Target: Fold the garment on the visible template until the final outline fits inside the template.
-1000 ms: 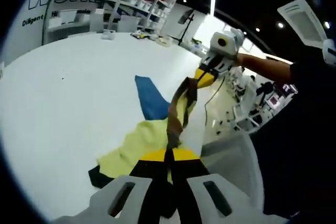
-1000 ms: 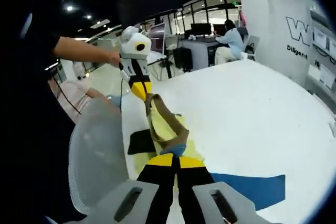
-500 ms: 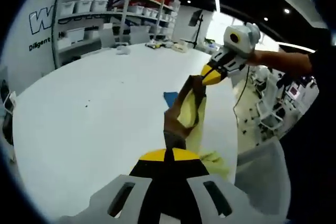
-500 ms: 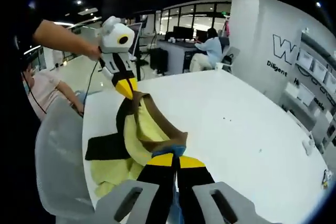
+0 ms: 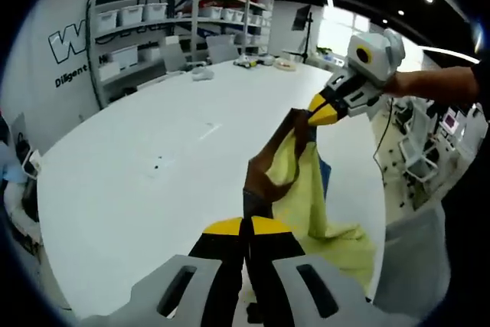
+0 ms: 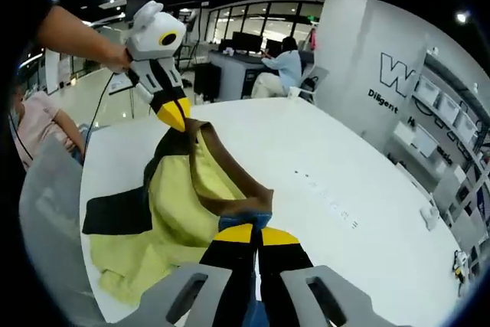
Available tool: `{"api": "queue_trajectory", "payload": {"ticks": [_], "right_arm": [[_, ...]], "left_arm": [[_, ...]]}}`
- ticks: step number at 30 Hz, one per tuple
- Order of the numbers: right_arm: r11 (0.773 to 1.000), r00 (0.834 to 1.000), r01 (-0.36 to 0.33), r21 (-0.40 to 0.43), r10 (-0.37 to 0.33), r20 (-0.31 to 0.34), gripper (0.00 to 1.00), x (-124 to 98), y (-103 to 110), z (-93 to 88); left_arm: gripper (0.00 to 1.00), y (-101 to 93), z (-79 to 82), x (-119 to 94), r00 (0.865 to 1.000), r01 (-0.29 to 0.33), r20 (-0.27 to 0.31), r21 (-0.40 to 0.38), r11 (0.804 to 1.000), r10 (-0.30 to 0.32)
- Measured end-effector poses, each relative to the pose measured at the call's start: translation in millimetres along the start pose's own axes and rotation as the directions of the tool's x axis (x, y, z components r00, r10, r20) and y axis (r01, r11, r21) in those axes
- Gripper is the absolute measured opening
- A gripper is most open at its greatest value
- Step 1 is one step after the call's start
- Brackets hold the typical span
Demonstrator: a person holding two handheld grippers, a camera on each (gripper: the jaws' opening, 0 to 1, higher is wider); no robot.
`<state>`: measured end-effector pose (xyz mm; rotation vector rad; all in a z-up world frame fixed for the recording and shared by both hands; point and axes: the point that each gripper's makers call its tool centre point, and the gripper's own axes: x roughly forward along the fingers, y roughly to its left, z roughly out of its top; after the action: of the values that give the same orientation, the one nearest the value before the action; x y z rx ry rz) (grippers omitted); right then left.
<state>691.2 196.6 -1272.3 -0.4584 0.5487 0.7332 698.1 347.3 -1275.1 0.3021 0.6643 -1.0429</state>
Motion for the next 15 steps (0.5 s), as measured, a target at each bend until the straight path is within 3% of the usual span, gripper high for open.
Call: {"api": "queue_trajectory", "payload": {"ticks": [8,15], "right_arm": [[0.999,0.998,0.048,-0.017,-0.048,-0.031,0.00,30,-19,-9.3],[0.996,0.991,0.086,-0.037,-0.089,-0.102,0.00,67,-38,-27.7]], "left_arm": [[0.00,30.2,0.5,23,0.998,-0.064,-0.020,-0.014,0.998,0.064],[0.00,61.6,-7.7,46,0.990,-0.125,-0.063,-0.013,0.992,0.124]]}}
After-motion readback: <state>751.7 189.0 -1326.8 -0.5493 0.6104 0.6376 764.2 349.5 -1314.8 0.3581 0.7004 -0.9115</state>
